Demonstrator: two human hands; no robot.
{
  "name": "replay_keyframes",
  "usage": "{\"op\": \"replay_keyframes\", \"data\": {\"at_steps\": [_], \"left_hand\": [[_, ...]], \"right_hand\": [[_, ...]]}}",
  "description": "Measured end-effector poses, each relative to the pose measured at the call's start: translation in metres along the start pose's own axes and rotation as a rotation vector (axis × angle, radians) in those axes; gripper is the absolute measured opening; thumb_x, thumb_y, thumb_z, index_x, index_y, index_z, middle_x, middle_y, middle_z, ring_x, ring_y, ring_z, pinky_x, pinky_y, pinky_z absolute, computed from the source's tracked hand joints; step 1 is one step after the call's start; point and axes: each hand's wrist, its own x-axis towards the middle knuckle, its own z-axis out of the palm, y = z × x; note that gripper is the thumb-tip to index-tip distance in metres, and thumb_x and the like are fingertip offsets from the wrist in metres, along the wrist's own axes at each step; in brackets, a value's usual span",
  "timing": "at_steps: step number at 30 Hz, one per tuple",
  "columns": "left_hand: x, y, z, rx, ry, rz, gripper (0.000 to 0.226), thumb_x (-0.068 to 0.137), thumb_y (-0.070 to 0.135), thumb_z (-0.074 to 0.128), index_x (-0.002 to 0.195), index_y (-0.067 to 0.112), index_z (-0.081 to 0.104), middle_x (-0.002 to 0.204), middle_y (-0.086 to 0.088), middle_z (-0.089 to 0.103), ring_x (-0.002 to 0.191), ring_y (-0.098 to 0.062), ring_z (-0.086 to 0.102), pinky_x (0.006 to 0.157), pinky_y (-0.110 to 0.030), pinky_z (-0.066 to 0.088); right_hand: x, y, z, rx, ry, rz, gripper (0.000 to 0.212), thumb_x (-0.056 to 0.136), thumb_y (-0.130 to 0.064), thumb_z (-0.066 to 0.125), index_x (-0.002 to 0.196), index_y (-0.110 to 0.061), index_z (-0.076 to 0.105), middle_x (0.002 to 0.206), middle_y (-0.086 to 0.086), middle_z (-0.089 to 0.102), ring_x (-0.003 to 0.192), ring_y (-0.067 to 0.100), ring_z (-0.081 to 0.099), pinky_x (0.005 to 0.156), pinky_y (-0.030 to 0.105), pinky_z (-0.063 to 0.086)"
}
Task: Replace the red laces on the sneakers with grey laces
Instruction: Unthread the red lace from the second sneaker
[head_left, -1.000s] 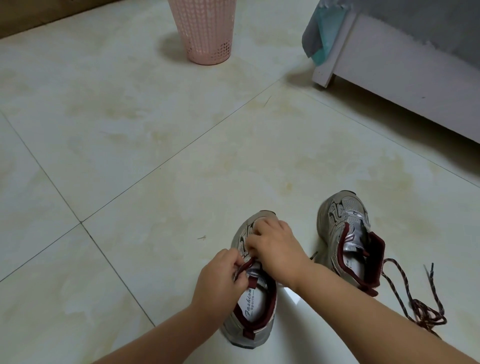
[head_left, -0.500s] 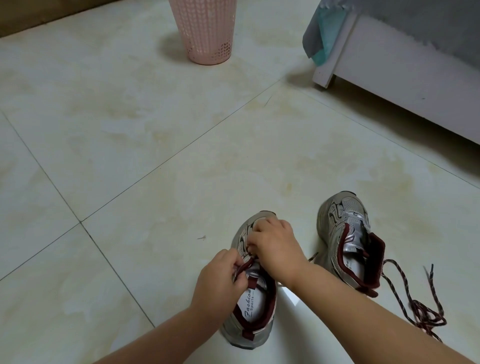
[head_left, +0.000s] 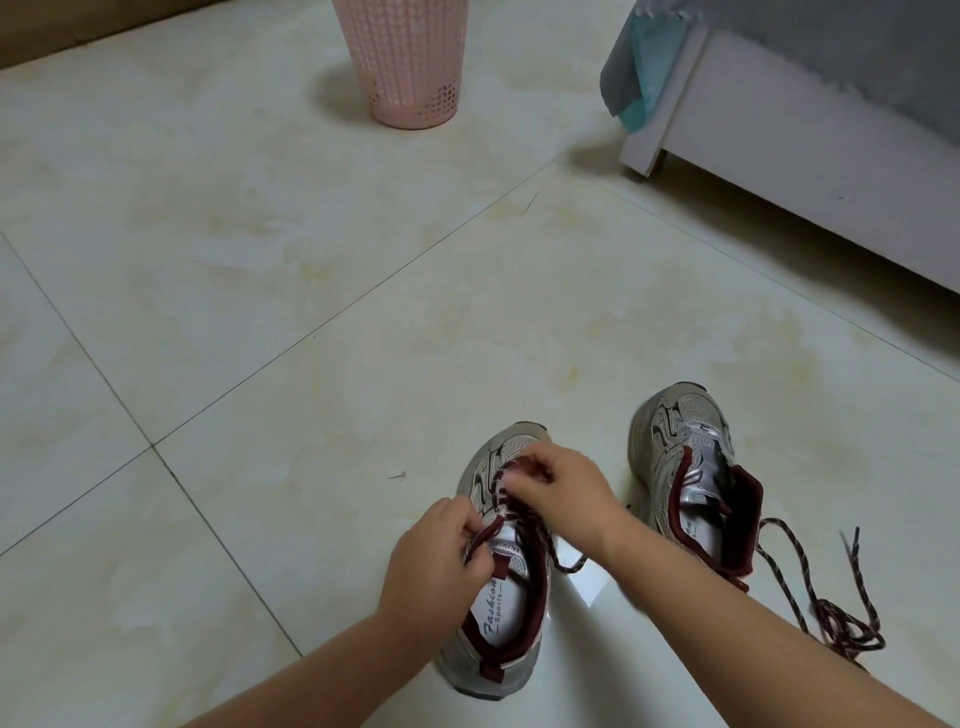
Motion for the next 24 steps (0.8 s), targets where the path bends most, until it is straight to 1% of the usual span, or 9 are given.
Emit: {"op": "replay_keyframes", "data": {"at_steps": [3,6,10,14,16,19,20,22,24], "left_hand": [[0.001,0.002,0.001,0.023,-0.003,0.005,0.035,0.073,0.017,0.062,0.064,0.038,0.036,0.072,0.011,0.05,0.069,-0.005,0.049,0.06,-0.017,0.036],[0.0,0.003,0.001,0.022,-0.008,0.013,0.036,0.073,0.016,0.063,0.064,0.039,0.036,0.072,0.011,0.049,0.07,-0.005,0.049,0.062,-0.019,0.037],[-0.001,0.0,-0.001,0.016,0.002,0.016,0.031,0.073,0.016,0.061,0.064,0.035,0.039,0.072,0.009,0.051,0.07,-0.003,0.049,0.06,-0.016,0.036],[-0.001,0.0,0.0,0.011,0.0,0.022,0.028,0.074,0.018,0.062,0.064,0.034,0.041,0.07,0.011,0.051,0.071,0.0,0.049,0.059,-0.013,0.037],[-0.001,0.0,0.0,-0.003,-0.009,0.008,0.025,0.074,0.02,0.062,0.066,0.034,0.042,0.072,0.012,0.052,0.072,0.001,0.05,0.058,-0.013,0.037],[0.001,0.001,-0.001,-0.029,-0.011,-0.015,0.017,0.077,0.026,0.061,0.077,0.035,0.047,0.077,0.015,0.054,0.076,0.0,0.052,0.064,-0.015,0.039],[0.002,0.002,-0.001,-0.026,-0.01,-0.009,0.015,0.079,0.027,0.059,0.086,0.036,0.049,0.082,0.016,0.053,0.08,-0.001,0.052,0.067,-0.017,0.04],[0.007,0.006,-0.001,0.023,-0.058,0.054,0.03,0.085,0.027,0.053,0.114,0.034,0.05,0.094,0.018,0.046,0.097,-0.005,0.048,0.078,-0.018,0.037],[0.015,0.012,0.0,0.084,-0.159,0.134,0.045,0.089,0.024,0.047,0.132,0.035,0.042,0.104,0.013,0.036,0.108,-0.007,0.037,0.087,-0.017,0.03]], "right_hand": [[0.001,-0.002,0.012,-0.324,-0.063,-0.048,0.017,0.078,-0.031,0.067,0.064,-0.026,0.057,0.084,-0.001,0.045,0.095,0.021,0.046,0.075,0.03,0.039],[0.005,-0.004,0.018,-0.391,-0.047,-0.065,0.031,0.083,-0.026,0.061,0.057,-0.019,0.048,0.072,-0.001,0.041,0.084,0.022,0.046,0.068,0.031,0.038],[0.01,-0.016,0.007,0.045,0.2,0.029,0.024,0.09,-0.019,0.052,0.071,-0.005,0.058,0.061,0.001,0.049,0.061,0.019,0.044,0.06,0.031,0.035],[0.015,-0.032,-0.033,0.513,0.363,0.115,0.024,0.096,-0.013,0.042,0.075,-0.008,0.053,0.063,0.005,0.056,0.056,0.017,0.05,0.063,0.032,0.048],[0.011,-0.03,-0.048,0.465,0.302,0.138,0.026,0.096,-0.011,0.042,0.072,-0.008,0.051,0.059,0.007,0.057,0.05,0.022,0.05,0.066,0.04,0.05],[0.0,-0.016,-0.05,0.023,0.1,0.226,0.017,0.093,-0.007,0.045,0.079,-0.005,0.054,0.069,0.017,0.063,0.052,0.027,0.055,0.067,0.044,0.053],[-0.005,-0.011,-0.047,-0.111,0.014,0.255,0.005,0.09,-0.004,0.048,0.087,-0.004,0.052,0.078,0.021,0.065,0.058,0.03,0.059,0.067,0.043,0.053],[-0.017,0.0,-0.037,-0.271,-0.143,0.307,0.008,0.084,-0.001,0.05,0.091,-0.005,0.049,0.087,0.024,0.065,0.06,0.031,0.061,0.055,0.038,0.052],[-0.028,0.004,-0.031,-0.149,-0.261,0.392,0.012,0.089,-0.012,0.051,0.078,-0.007,0.048,0.075,0.023,0.062,0.043,0.025,0.053,0.042,0.027,0.045]]}}
